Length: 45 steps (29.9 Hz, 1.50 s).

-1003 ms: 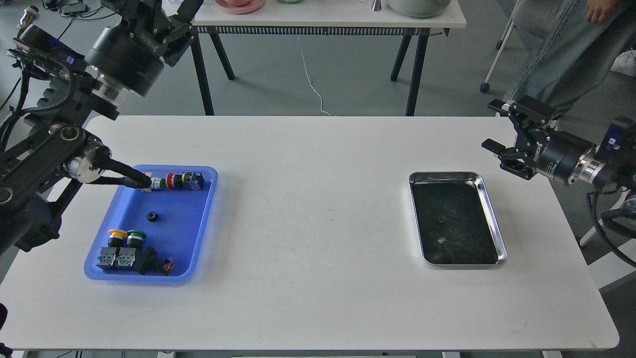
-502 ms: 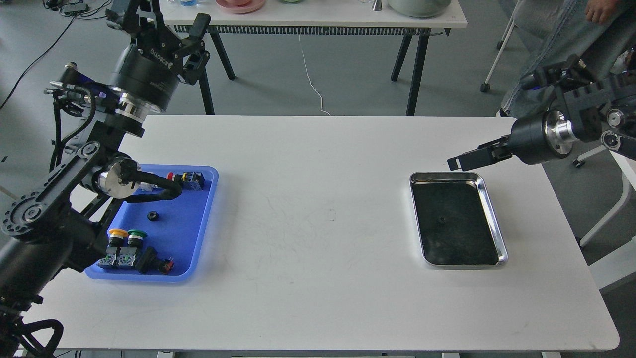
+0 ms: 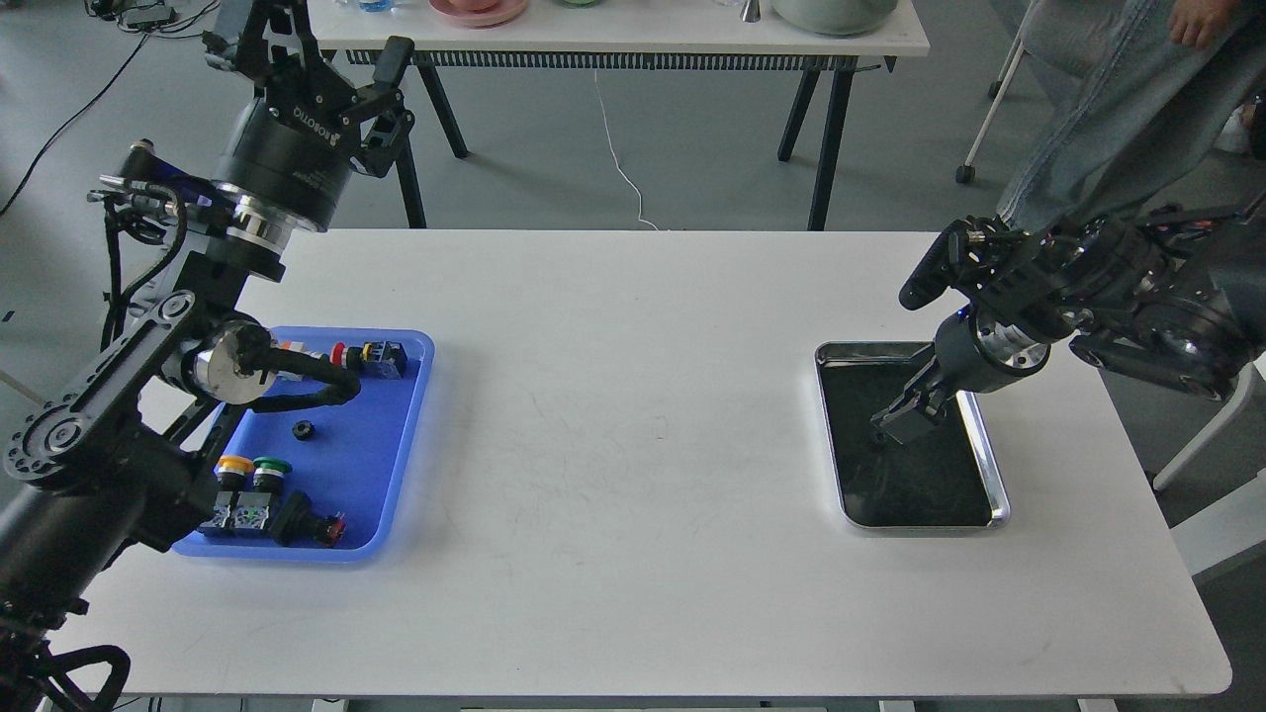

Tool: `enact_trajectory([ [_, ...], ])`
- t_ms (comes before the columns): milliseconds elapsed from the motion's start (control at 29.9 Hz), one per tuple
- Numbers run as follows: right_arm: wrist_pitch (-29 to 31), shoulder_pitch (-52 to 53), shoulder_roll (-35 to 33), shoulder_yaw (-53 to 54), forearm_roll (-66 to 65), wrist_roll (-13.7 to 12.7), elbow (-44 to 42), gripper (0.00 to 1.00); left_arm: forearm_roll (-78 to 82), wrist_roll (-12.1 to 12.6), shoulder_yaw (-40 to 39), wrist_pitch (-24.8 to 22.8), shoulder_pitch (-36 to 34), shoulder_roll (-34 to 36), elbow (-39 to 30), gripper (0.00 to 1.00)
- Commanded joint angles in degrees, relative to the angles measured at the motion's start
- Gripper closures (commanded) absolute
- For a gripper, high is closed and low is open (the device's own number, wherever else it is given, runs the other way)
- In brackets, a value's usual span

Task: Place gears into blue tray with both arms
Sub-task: 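Lift the left arm and reach the right gripper into the metal tray, then grasp another black gear in the metal tray with the right gripper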

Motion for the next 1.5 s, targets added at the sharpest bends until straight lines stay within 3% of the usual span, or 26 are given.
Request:
enact_trajectory([
  [0, -1.56, -2.89, 1.81, -0.31, 3.15, 0.0, -2.65, 0.14, 0.04, -0.05, -0.01, -1.21, 0.02, 0.0, 0.0, 0.0],
  [568, -3.85, -6.41, 3.84, -2.42, 4.83, 0.0, -7.58, 0.22, 0.04, 0.04, -0.36, -2.0, 0.64, 0.09, -0.08, 0.0],
  [802, -3.85, -6.5, 4.1, -2.77, 4.83, 0.0, -8.46, 0.32, -0.05, 0.04, -0.54, -2.0, 0.64, 0.18, -0.08, 0.0],
  [1237, -3.85, -9.31, 5.86, -3.39, 4.92, 0.0, -11.01, 0.34, -0.05, 0.04, -1.15, -2.09, 0.64, 0.09, -0.08, 0.0],
  [1471, -3.85, -9.31, 6.48, -3.48, 4.92, 0.0, -11.09, 0.43, -0.14, 0.13, -1.33, -2.09, 0.64, 0.09, -0.08, 0.01],
])
